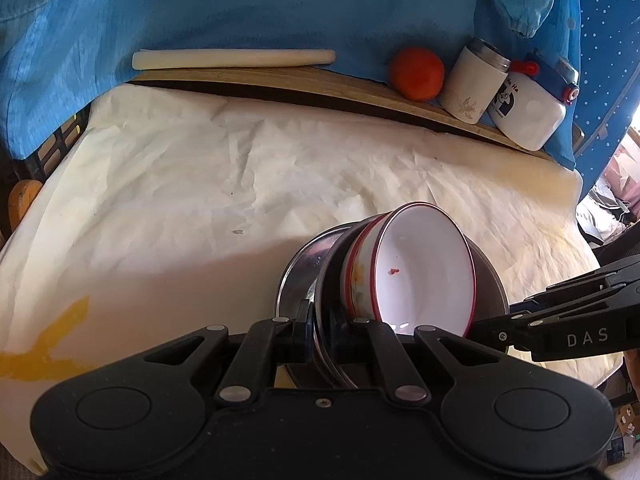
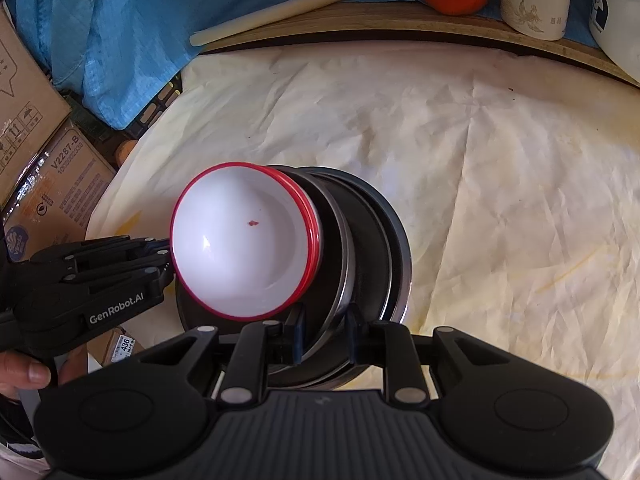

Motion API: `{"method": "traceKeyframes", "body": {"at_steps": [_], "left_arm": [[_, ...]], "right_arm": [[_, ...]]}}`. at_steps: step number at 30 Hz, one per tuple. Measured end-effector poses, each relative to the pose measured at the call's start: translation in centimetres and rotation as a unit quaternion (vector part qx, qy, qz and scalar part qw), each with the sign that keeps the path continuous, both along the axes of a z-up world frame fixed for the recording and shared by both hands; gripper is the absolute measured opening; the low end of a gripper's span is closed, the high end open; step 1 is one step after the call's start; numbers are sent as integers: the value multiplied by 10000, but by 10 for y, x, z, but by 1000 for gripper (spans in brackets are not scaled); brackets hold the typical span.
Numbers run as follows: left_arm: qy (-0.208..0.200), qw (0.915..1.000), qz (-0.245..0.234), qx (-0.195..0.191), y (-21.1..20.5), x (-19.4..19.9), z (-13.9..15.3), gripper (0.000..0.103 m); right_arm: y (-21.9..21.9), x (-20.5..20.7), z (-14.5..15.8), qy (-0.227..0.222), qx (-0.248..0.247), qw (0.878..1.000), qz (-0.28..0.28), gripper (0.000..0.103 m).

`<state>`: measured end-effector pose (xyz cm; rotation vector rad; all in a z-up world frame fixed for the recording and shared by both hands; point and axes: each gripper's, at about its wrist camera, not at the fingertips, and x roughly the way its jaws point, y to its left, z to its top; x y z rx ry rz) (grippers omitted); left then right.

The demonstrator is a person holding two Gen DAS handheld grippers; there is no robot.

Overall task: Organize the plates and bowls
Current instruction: 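Lower the bowl stack with the left gripper onto the steel plate stack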

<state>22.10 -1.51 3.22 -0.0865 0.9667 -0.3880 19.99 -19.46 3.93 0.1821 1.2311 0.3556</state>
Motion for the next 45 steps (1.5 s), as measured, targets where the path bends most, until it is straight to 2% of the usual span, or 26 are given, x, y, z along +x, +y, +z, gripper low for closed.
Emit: {"method": "traceKeyframes", "body": {"at_steps": [45], "left_arm": [[77,9999,85,-59,0,6,-6,6]], "right_arm": [[-3,4,-3,61,145,9998,-97,24]]}}
